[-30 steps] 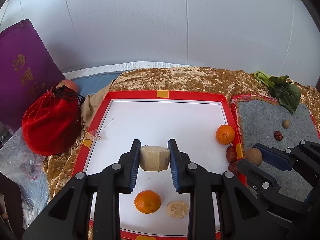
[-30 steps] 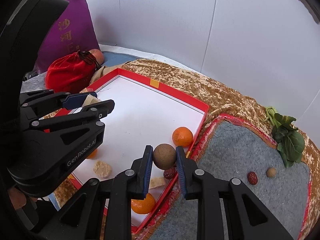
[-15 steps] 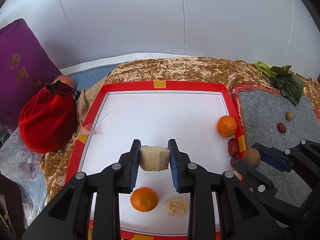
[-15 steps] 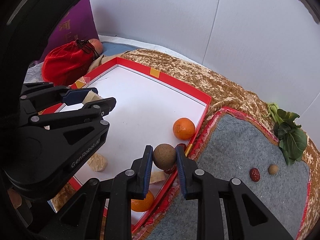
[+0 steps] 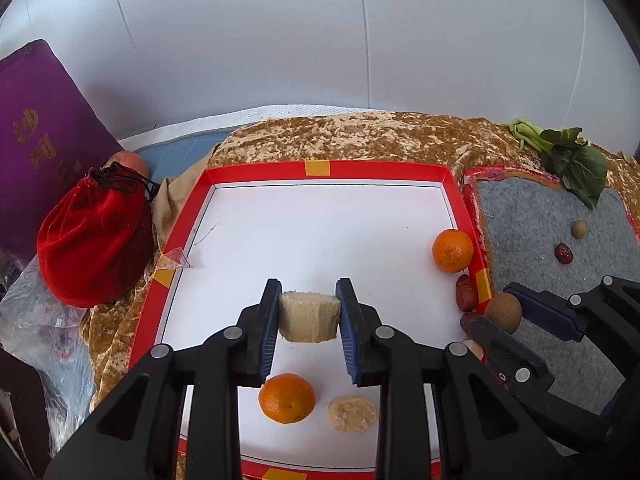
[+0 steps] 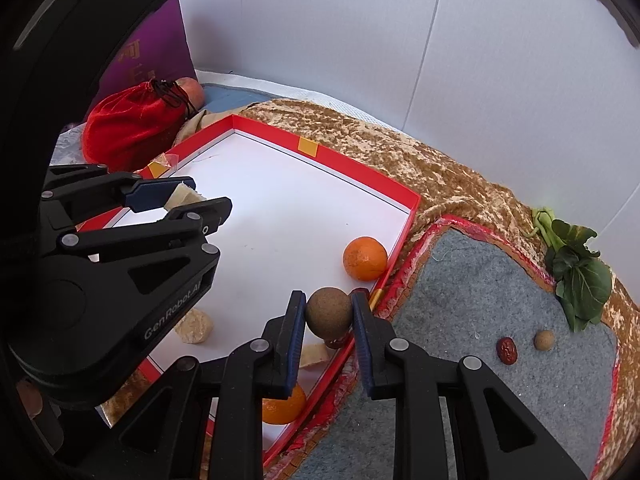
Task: Organize fruits
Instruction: 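Lower the pale chunk and longan onto the tray and open both tools, then move both open tools back over the grey mat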
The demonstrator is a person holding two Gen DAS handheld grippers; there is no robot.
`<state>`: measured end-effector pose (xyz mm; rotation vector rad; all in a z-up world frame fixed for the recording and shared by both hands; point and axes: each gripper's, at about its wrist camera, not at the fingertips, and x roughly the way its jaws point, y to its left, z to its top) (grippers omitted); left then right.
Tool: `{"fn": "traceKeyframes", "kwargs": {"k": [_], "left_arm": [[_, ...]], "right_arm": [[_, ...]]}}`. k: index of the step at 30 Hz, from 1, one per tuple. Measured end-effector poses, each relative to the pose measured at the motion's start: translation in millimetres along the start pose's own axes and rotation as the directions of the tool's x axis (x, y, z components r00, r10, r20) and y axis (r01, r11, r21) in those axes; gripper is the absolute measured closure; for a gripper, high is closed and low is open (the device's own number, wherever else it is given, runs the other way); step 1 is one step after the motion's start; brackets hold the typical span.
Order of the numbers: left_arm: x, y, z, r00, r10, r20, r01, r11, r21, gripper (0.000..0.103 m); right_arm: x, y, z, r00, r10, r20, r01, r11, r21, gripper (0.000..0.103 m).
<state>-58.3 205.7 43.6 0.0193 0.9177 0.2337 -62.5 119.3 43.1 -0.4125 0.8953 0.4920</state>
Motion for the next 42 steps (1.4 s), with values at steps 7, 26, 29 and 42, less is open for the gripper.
{"fn": "traceKeyframes", "kwargs": {"k": [7, 26, 29, 42], "left_arm": [[3.0, 1.0, -1.4, 1.0, 0.006, -0.016, -0.006, 1.0, 0.001, 0.078], [1.7, -4.2, 5.6, 0.999, 0.043, -0.006, -0.043, 0.999, -0.025, 0.062], [2.2, -13.9, 9.3, 0.999, 0.034, -0.003, -0.034, 0.999, -0.016, 0.062], [1.6, -104.8, 23.1, 0.998, -0.04, 0.052, 0.033, 0.991, 0.133, 0.052]], "right_arm": [[2.0, 0.4, -0.9, 1.0, 0.0, -0.012, 0.0, 1.0, -0.003, 0.08], [-2.3, -8.2, -1.2, 0.999, -0.01, -0.034, 0.01, 1.0, -0.017, 0.065], [-4.7, -24.6, -2.3, 0.999, -0.022, -0.036, 0.022, 1.0, 0.007, 0.065], [-14.8, -191.0, -37.3, 0.994, -0.004, -0.109, 0.045, 0.922, 0.385, 0.064]]}}
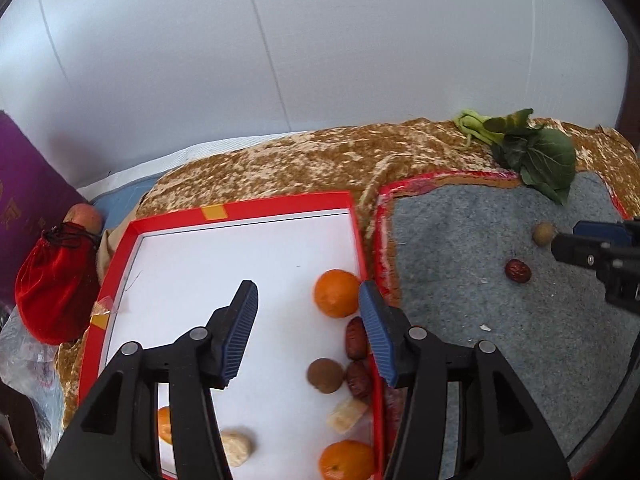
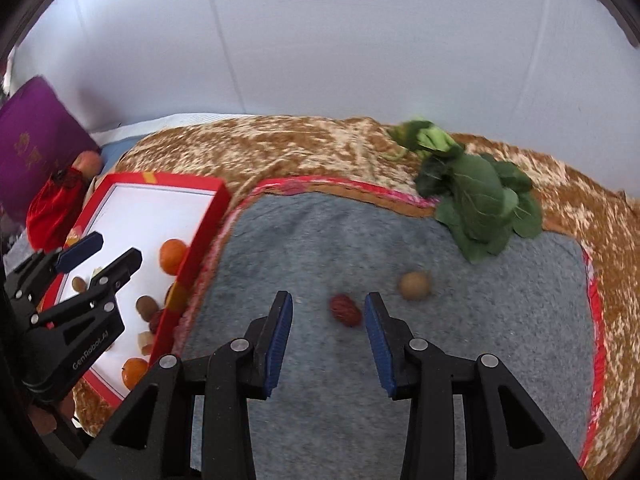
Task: Organize fruits
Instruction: 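Move both open tools back over the grey mat, then grasp the brown longan with the right tool while the left tool grasps the red date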
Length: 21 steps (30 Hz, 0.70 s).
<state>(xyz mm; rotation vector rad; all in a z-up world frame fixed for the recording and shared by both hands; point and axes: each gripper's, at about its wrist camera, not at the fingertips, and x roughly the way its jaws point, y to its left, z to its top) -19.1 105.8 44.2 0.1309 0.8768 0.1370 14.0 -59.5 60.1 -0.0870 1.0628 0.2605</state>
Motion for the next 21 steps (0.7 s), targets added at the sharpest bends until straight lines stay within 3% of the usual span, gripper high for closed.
{"fn": "traceKeyframes", "kwargs": {"k": [6, 9, 14, 15, 21], "left_arm": [[7.9, -54.6, 1.9, 0.997, -0.074, 0.012, 0.072, 0.989, 0.132, 0.052], [10.0, -78.2, 4.4, 0.992, -0.122, 0.024, 0.116, 0.976, 0.186, 0.052], [12.0, -103.5, 8.0, 0.983, -0.181, 0.039, 0.166, 0.955, 0.245, 0.052], [13.0, -105.7, 7.4, 0.976, -0.218, 0.003, 0.21, 0.944, 0.254, 0.052], [17.6, -99.9, 3.4, 0.978, -0.21, -0.016, 0.207, 0.943, 0.26, 0.052]], "right_arm": [[7.0, -72.0, 4.8, 0.999, 0.03, -0.042, -0.022, 0.983, 0.182, 0.064], [18.8, -87.6, 3.9, 0.994, 0.064, -0.085, -0.042, 0.971, 0.236, 0.063], [36.0, -89.9, 3.8, 0.991, 0.059, -0.116, -0.028, 0.967, 0.254, 0.065], [38.9, -90.4, 4.9, 0.992, 0.059, -0.116, -0.027, 0.965, 0.26, 0.065], [57.2, -85.5, 13.4, 0.989, 0.076, -0.128, -0.036, 0.957, 0.289, 0.066]]}}
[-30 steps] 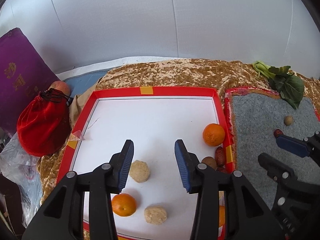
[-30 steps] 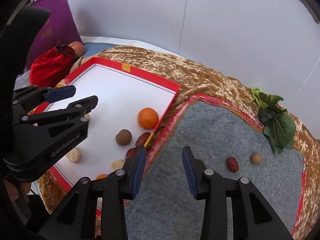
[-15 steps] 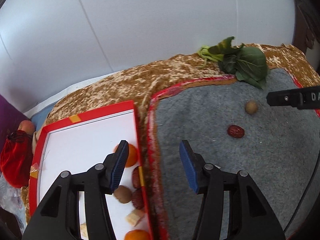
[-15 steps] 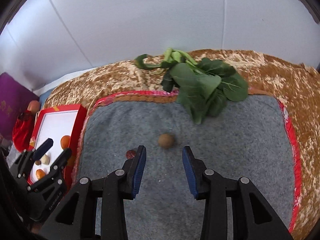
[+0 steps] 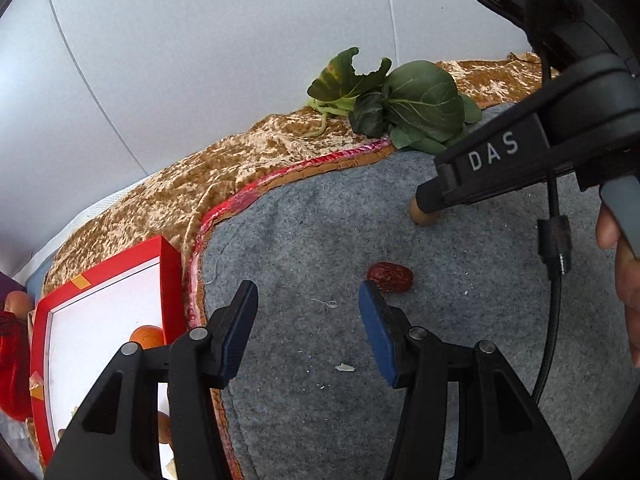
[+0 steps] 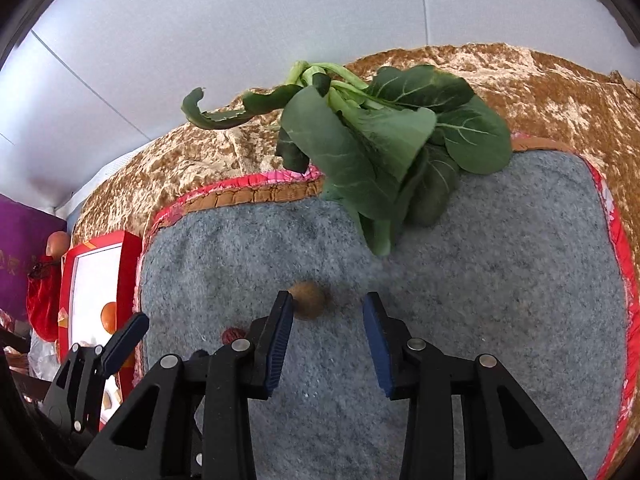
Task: Organize fruits
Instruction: 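Grasp the brown longan with the right tool while the left tool grasps the red date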
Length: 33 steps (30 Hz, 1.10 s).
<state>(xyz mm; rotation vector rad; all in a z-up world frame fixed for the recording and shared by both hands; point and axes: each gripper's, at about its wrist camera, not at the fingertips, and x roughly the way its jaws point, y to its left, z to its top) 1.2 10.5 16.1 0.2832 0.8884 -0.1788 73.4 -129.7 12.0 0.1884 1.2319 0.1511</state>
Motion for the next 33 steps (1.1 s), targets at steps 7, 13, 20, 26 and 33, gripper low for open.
{"fn": "traceKeyframes", "kwargs": {"k": [7, 13, 20, 26, 33], "left_arm": [[-1.2, 13.6, -6.7, 1.0, 0.004, -0.005, -0.004, 1.0, -0.014, 0.052], [1.0, 10.0, -4.1, 1.0, -0.018, 0.001, 0.018, 1.0, -0.015, 0.052], [7.0, -5.9, 3.3, 0.999, -0.045, 0.017, 0.045, 0.999, 0.005, 0.052], [13.7, -9.4, 10.3, 0.997, -0.068, 0.024, 0.069, 0.997, -0.035, 0.052], [10.8, -20.4, 12.7, 0.991, -0.13, 0.024, 0.13, 0.991, -0.023, 0.052]], "right_arm": [[22.3, 14.3, 5.4, 1.0, -0.012, -0.017, 0.012, 1.0, 0.021, 0.075], [20.9, 11.2, 3.3, 1.0, -0.016, -0.015, 0.016, 1.0, 0.025, 0.08], [3.1, -14.8, -2.4, 0.997, 0.005, -0.077, -0.001, 0.998, 0.063, 0.08], [-0.6, -28.7, -7.2, 0.993, 0.018, -0.121, -0.01, 0.998, 0.068, 0.08], [-4.5, -36.1, -9.6, 0.991, 0.028, -0.134, -0.02, 0.998, 0.059, 0.08]]}}
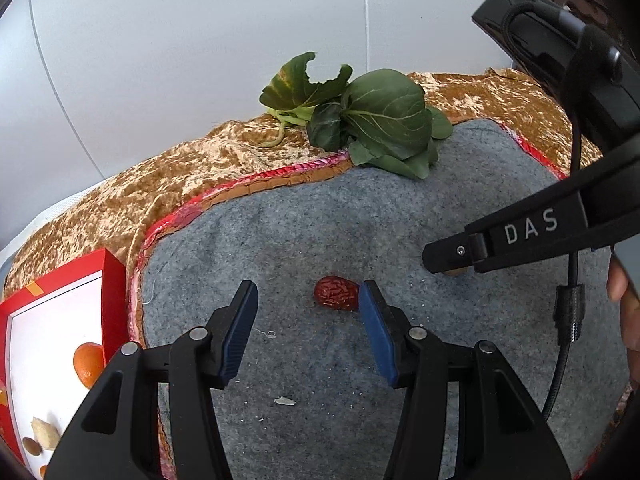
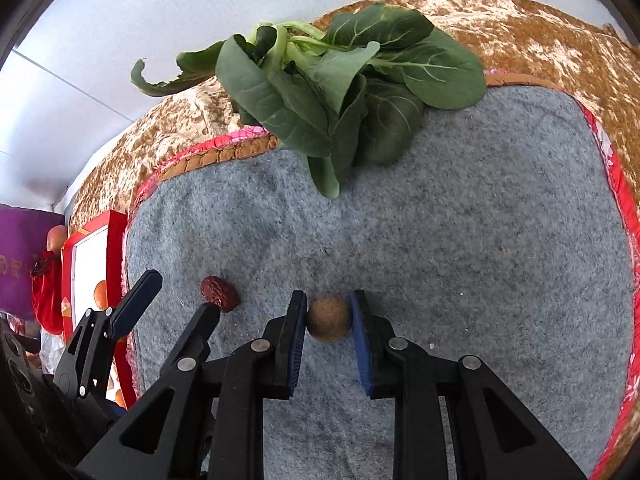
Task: Organize fruits
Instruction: 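Grasp the brown longan with the right tool while the left tool grasps the red date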
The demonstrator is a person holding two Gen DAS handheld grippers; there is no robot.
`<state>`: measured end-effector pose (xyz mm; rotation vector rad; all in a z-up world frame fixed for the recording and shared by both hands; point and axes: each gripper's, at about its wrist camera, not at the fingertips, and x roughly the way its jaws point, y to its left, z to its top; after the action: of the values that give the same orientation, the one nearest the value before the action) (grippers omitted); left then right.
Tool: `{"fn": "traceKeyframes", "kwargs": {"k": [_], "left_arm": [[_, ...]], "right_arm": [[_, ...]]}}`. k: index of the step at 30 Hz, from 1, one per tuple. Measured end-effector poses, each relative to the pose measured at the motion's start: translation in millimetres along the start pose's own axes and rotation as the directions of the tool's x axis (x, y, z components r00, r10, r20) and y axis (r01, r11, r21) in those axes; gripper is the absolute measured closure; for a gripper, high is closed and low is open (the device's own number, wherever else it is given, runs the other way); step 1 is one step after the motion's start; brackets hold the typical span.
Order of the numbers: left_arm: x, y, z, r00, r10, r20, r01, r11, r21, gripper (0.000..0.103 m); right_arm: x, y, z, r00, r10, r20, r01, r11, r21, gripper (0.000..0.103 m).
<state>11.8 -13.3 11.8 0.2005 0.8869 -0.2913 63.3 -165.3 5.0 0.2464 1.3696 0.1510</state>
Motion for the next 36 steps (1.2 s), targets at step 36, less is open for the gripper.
{"fn": "traceKeyframes", "kwargs": {"k": [36], "left_arm": [[-1.5, 17.2, -4.3, 0.999, -0.044, -0.014, 0.043, 0.996, -0.084, 0.088]], "right_arm": [[-1.5, 23.4, -6.1, 1.0, 0.026, 0.01, -0.026, 0.999, -0.04, 0.08]]}}
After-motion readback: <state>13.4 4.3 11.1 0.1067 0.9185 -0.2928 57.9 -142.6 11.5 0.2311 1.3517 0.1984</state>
